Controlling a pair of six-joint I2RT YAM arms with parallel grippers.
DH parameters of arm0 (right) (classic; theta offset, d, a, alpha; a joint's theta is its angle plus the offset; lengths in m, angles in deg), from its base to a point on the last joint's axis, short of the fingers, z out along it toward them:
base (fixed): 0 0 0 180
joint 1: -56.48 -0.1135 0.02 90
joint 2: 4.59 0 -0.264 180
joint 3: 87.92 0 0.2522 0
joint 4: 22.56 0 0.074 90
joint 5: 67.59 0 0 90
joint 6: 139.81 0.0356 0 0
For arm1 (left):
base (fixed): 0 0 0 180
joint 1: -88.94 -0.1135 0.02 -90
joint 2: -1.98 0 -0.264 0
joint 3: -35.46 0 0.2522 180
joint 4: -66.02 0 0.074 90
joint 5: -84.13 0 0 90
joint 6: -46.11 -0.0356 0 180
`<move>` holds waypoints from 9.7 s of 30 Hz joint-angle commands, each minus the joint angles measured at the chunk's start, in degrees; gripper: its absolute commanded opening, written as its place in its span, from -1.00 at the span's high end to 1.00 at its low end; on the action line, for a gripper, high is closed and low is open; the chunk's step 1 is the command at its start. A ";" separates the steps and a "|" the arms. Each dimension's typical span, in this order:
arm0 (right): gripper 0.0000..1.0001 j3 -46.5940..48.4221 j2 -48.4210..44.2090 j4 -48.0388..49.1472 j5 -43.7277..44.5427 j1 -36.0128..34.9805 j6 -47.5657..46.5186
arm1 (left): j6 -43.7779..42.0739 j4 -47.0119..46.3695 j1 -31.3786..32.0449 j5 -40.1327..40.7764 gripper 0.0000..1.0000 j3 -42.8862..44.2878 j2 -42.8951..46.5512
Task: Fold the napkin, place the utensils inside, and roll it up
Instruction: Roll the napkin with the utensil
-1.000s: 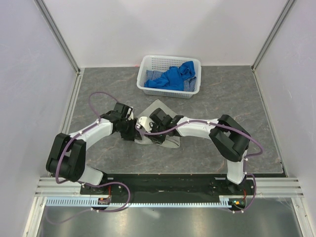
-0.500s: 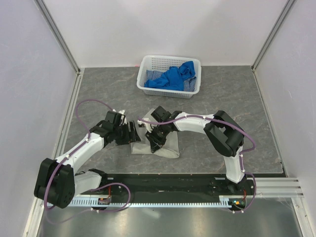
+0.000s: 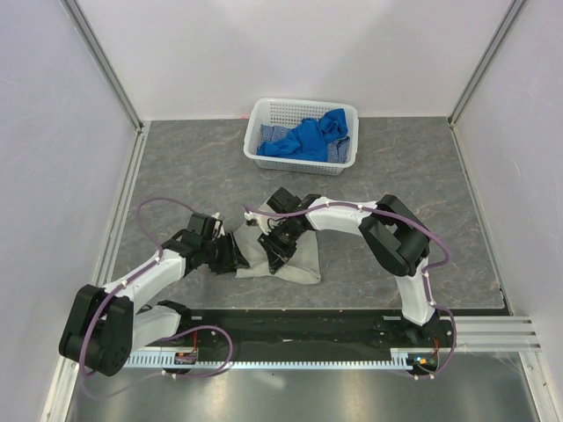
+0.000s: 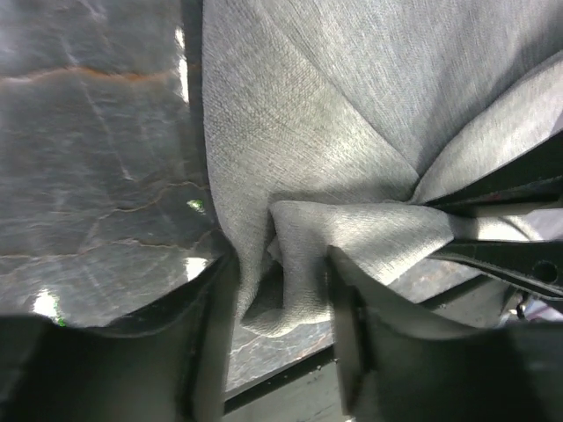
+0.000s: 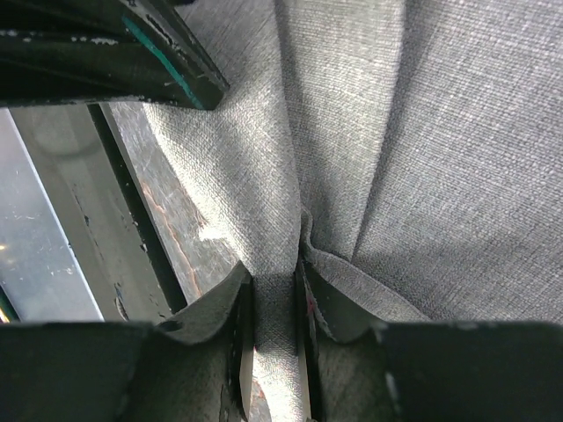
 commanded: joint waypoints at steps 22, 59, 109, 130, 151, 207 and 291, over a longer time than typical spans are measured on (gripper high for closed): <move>-0.65 -25.76 -26.60 25.82 45.62 -19.89 -8.21 | -1.20 -3.05 -1.16 -7.05 0.96 2.23 -5.94; 0.46 -10.66 -6.21 -1.41 3.74 -5.48 -1.53 | -4.63 -0.85 -1.86 0.24 -0.42 5.40 3.02; 0.41 1.65 7.68 -8.37 -12.47 4.19 2.52 | 6.71 3.98 2.53 0.68 -0.20 -4.97 11.29; 0.38 1.47 6.28 -6.61 -12.21 4.72 4.10 | 6.09 -0.32 2.97 3.06 0.64 -4.45 5.41; -0.43 -20.31 -33.61 0.07 31.11 -4.23 2.78 | 1.26 -0.94 1.48 -2.30 0.96 -1.02 -2.42; -0.62 -25.51 -31.62 13.86 37.09 -17.42 -5.48 | -1.11 0.29 1.39 -3.62 0.96 1.62 -6.11; -0.44 -9.21 -15.67 -1.26 6.29 2.61 3.75 | 3.90 -6.48 1.83 -6.52 0.96 -6.65 1.01</move>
